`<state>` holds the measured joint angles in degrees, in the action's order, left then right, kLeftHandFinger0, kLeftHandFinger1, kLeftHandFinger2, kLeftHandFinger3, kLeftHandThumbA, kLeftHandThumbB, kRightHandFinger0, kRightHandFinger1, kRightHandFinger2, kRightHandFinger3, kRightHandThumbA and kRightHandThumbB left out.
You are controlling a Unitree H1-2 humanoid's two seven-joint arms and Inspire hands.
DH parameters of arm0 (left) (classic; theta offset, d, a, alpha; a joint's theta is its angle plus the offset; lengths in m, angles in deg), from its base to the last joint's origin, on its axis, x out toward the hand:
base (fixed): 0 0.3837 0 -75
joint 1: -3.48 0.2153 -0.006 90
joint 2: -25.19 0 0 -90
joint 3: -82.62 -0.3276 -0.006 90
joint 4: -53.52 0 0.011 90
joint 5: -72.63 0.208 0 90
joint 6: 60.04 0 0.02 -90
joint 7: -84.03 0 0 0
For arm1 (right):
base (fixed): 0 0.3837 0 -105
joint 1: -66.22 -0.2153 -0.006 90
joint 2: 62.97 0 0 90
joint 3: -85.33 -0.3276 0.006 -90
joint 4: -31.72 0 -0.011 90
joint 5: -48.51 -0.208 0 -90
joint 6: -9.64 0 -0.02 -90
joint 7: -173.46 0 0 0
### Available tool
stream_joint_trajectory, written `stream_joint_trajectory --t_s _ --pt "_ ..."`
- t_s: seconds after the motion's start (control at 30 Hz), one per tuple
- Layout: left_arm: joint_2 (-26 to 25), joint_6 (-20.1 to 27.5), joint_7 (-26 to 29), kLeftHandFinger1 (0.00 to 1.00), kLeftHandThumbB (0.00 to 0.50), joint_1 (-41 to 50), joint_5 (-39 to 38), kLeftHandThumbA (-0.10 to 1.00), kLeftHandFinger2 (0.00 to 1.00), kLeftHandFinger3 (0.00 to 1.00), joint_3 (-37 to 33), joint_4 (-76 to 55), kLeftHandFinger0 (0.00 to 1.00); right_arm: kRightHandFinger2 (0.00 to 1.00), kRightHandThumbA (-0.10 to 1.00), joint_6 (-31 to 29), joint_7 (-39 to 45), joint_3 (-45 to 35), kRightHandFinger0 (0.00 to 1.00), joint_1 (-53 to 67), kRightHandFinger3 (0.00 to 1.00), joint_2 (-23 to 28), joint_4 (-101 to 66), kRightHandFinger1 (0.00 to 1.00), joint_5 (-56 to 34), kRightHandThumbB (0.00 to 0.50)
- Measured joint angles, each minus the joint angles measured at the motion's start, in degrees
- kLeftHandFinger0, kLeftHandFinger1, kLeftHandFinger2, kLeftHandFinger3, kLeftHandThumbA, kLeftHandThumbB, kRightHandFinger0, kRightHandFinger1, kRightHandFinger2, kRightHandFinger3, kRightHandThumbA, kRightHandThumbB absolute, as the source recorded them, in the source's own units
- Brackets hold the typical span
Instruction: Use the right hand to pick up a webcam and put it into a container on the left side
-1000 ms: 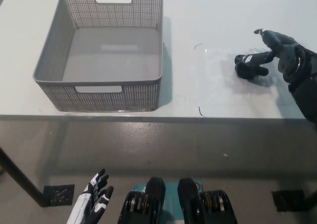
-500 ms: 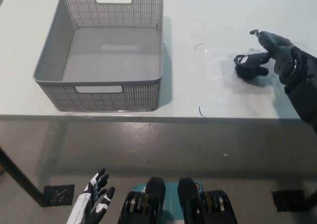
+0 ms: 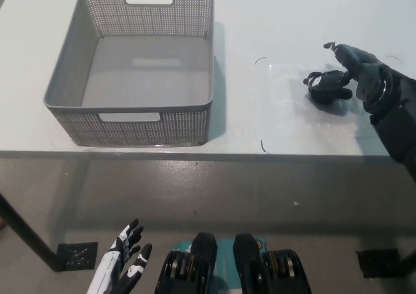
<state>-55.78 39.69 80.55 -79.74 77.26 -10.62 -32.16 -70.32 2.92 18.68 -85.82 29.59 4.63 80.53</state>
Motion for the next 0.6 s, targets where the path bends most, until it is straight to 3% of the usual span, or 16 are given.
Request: stream_joint_trajectory --t_s 0.6 --pt "0.0 0.0 0.0 1.0 0.039 -0.5 -0.1 0.72 1.0 1.0 0.1 0.0 1.0 1.0 0.7 -3.0 -1.5 0.6 1.0 -0.2 1.0 -1.1 8.0 1.0 0.1 0.489"
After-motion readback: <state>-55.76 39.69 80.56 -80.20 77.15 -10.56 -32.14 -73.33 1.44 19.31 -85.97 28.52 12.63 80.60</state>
